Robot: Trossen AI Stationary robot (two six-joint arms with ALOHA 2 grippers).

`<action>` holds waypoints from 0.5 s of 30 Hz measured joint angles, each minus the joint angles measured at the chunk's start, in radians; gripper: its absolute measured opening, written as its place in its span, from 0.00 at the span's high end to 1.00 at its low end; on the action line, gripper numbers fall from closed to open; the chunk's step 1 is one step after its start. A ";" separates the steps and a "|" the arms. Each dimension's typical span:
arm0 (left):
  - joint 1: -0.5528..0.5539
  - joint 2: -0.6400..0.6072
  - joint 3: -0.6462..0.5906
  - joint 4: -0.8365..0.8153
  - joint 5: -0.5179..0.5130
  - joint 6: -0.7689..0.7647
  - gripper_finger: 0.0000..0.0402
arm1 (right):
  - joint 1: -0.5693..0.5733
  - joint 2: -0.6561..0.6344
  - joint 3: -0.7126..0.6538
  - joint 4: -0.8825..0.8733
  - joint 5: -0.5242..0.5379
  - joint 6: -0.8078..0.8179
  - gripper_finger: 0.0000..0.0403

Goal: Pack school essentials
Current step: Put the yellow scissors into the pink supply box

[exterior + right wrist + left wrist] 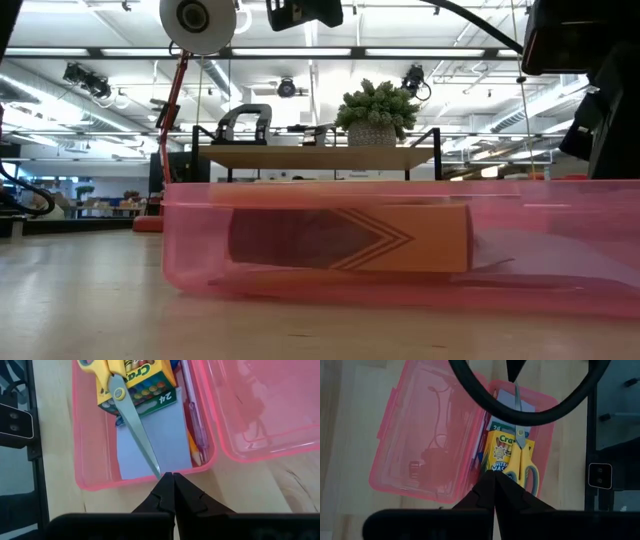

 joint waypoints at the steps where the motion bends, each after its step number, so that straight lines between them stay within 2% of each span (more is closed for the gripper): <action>1: 0.000 0.000 0.000 0.000 0.000 0.000 0.97 | 0.000 0.000 0.000 -0.002 0.000 0.000 0.98; 6: -0.005 0.000 0.000 0.000 0.000 0.000 0.95 | 0.001 0.000 0.000 -0.003 0.000 0.008 0.98; 15: -0.011 0.000 0.000 0.000 0.000 0.000 0.98 | 0.001 0.000 0.000 -0.035 0.000 0.061 0.98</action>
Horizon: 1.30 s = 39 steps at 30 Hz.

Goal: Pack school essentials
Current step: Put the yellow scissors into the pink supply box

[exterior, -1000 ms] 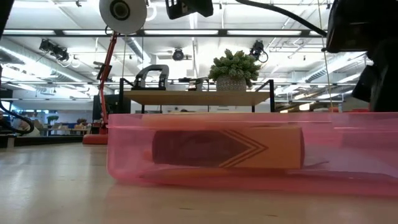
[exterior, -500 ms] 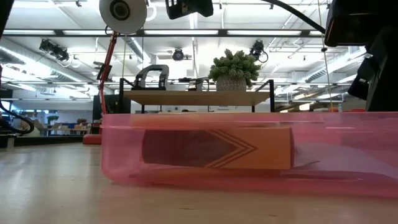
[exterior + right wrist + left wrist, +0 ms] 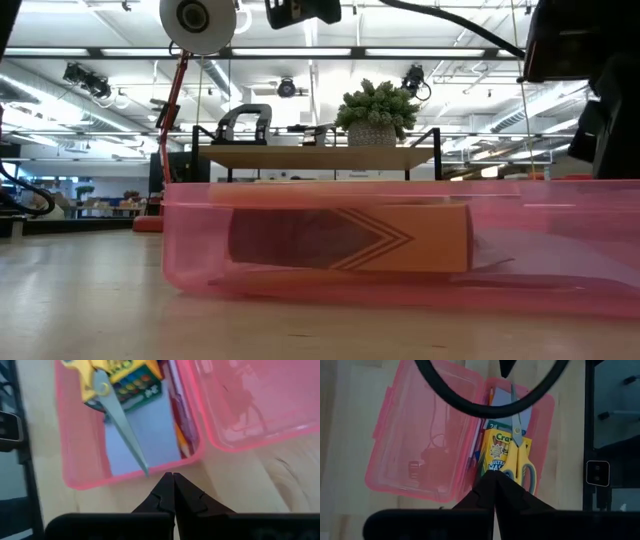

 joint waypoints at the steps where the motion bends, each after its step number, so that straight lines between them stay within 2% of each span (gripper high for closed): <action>1: 0.000 0.000 0.000 0.000 0.000 0.000 0.97 | 0.000 0.000 0.000 0.012 0.000 -0.003 0.98; 6: 0.000 0.000 0.000 0.000 0.000 0.000 0.95 | 0.000 0.000 0.000 0.074 0.000 -0.028 0.98; 14: 0.000 0.000 0.000 0.003 0.000 0.000 0.99 | -0.001 0.000 0.000 0.108 0.000 -0.075 0.98; 20: 0.000 0.000 0.000 0.004 0.000 0.000 0.95 | -0.002 0.000 0.001 0.328 -0.034 -0.246 0.98; 28: -0.001 0.000 0.000 0.007 0.000 -0.001 0.95 | -0.072 0.013 0.000 0.288 -0.191 -0.337 0.98; 34: -0.001 0.001 0.000 0.008 0.000 -0.007 0.98 | -0.074 0.013 0.000 0.294 -0.201 -0.366 0.98; 39: -0.001 0.001 0.000 0.008 0.000 0.005 0.96 | -0.077 0.013 0.000 0.290 -0.201 -0.390 0.98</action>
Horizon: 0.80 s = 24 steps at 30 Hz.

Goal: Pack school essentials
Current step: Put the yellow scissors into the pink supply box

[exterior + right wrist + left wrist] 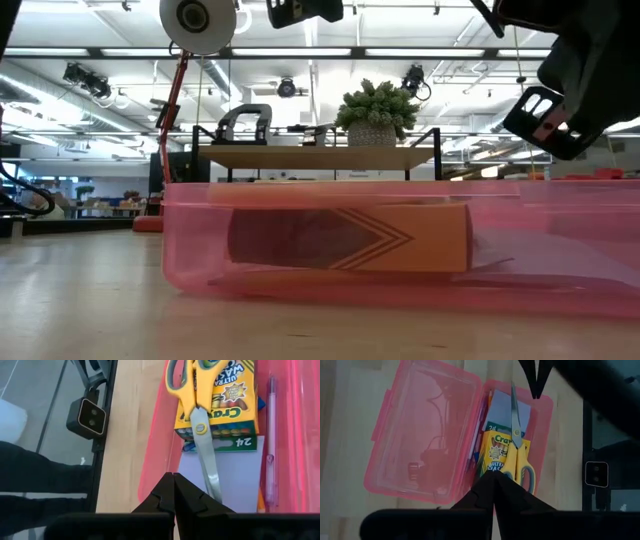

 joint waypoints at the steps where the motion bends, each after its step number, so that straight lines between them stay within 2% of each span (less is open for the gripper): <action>1: 0.001 0.000 0.000 0.000 0.000 0.000 0.96 | -0.004 0.004 0.000 0.000 0.000 -0.003 0.98; 6: 0.009 0.000 0.000 0.002 0.000 0.002 0.95 | -0.020 0.040 0.000 0.009 -0.012 -0.001 0.98; 11: 0.009 0.000 0.000 0.004 0.000 -0.006 0.98 | -0.018 0.088 0.000 0.042 -0.085 0.001 0.98; 24: 0.009 0.000 0.000 0.003 -0.003 -0.012 0.96 | -0.037 0.093 0.000 0.019 0.000 0.008 0.98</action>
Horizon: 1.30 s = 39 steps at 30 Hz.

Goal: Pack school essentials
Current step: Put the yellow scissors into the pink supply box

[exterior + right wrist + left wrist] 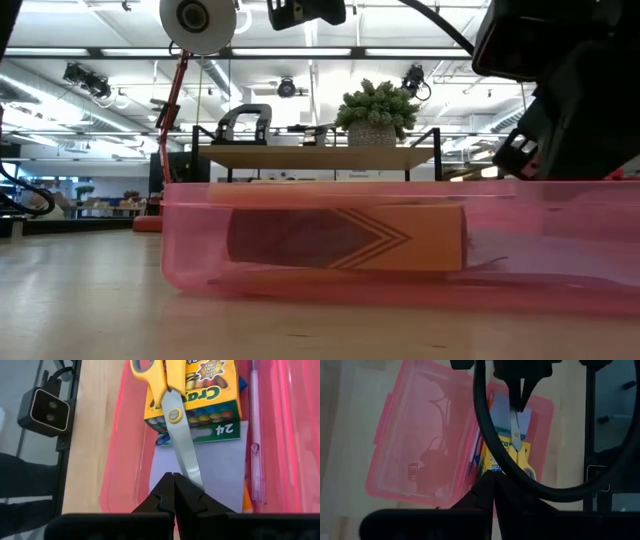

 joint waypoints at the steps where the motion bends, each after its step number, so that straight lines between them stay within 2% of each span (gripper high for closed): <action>1: 0.000 0.000 0.000 0.000 0.000 0.000 0.96 | 0.000 0.000 0.000 0.000 0.009 -0.001 0.98; 6: 0.000 0.000 0.000 0.001 0.000 0.000 0.99 | 0.001 0.000 0.000 -0.003 0.037 -0.002 0.98; 10: 0.000 0.000 0.000 0.001 0.000 0.000 0.97 | 0.001 0.000 0.000 -0.004 0.072 -0.010 0.98; 14: 0.000 0.000 0.000 0.001 0.000 0.000 0.94 | 0.002 0.000 0.000 -0.013 0.131 -0.042 0.98; 19: 0.000 0.000 0.000 0.002 0.000 -0.001 0.96 | 0.003 0.000 0.000 -0.015 0.188 -0.080 0.98; 22: -0.001 0.000 0.000 0.002 0.000 -0.001 0.98 | 0.000 0.000 0.000 -0.007 0.174 -0.073 0.98; 25: -0.001 0.000 0.000 0.002 0.000 -0.001 0.98 | 0.001 -0.007 0.000 0.007 0.107 -0.062 0.98; 29: -0.001 0.000 0.000 0.002 0.000 0.000 0.96 | 0.010 -0.084 0.000 -0.038 0.066 -0.041 0.98; 32: -0.001 0.000 0.000 0.002 0.000 0.006 0.95 | 0.013 -0.193 0.000 -0.142 0.156 -0.037 0.98; 35: -0.001 0.000 0.000 0.002 0.000 0.007 0.95 | 0.020 -0.294 0.000 -0.288 0.334 -0.033 0.98; 37: -0.001 0.000 0.000 0.004 0.000 0.008 0.97 | 0.018 -0.325 0.000 -0.378 0.448 -0.007 0.98; 39: 0.001 0.000 0.000 0.011 0.000 0.008 0.98 | 0.000 -0.321 0.000 -0.423 0.481 0.020 0.98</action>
